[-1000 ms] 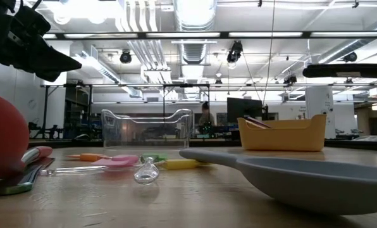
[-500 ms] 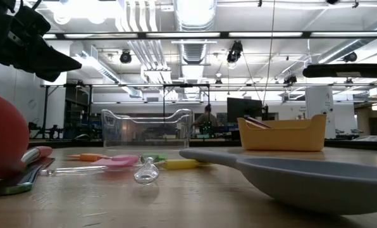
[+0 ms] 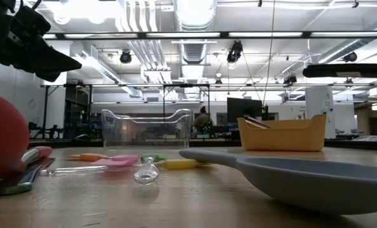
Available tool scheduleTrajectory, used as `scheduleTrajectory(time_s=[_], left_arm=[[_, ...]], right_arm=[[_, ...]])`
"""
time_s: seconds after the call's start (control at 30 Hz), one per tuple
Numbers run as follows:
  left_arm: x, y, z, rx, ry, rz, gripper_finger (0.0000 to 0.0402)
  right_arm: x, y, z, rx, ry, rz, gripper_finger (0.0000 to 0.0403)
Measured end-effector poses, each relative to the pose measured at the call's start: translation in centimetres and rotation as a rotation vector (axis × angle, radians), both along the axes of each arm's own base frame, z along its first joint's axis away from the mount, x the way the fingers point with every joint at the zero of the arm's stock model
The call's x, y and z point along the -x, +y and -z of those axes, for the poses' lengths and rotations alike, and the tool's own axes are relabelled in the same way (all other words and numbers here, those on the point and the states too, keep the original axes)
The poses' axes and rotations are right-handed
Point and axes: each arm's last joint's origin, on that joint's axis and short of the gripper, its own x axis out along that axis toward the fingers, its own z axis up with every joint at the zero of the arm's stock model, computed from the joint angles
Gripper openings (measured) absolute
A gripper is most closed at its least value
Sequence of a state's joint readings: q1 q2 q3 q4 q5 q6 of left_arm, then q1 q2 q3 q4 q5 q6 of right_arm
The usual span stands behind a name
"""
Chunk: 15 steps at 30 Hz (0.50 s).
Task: Pick & Place Kitchen Items
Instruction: Put the gray serving spoon into the bottom transparent bin
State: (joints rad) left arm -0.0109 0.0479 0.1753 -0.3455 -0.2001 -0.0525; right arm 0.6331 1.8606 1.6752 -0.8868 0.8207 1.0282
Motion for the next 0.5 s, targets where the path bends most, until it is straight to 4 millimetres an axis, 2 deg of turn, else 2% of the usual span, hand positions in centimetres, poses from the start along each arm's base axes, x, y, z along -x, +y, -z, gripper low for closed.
scheduleTrajectory(time_s=[0.13,0.3,0.5], left_arm=[[0.0,0.0,0.0,0.0,0.0,0.0,0.0044],[0.0,0.0,0.0,0.0,0.0,0.0,0.0044],[0.0,0.0,0.0,0.0,0.0,0.0,0.0044]], right_arm=[[-1.7,-0.2,-0.7,-0.047,-0.07,-0.07,0.0179],[-2.6,-0.9,-0.8,-0.041,-0.072,-0.106,0.02],[-4.0,-1.1,1.3,-0.083,-0.001,-0.136,0.0205]])
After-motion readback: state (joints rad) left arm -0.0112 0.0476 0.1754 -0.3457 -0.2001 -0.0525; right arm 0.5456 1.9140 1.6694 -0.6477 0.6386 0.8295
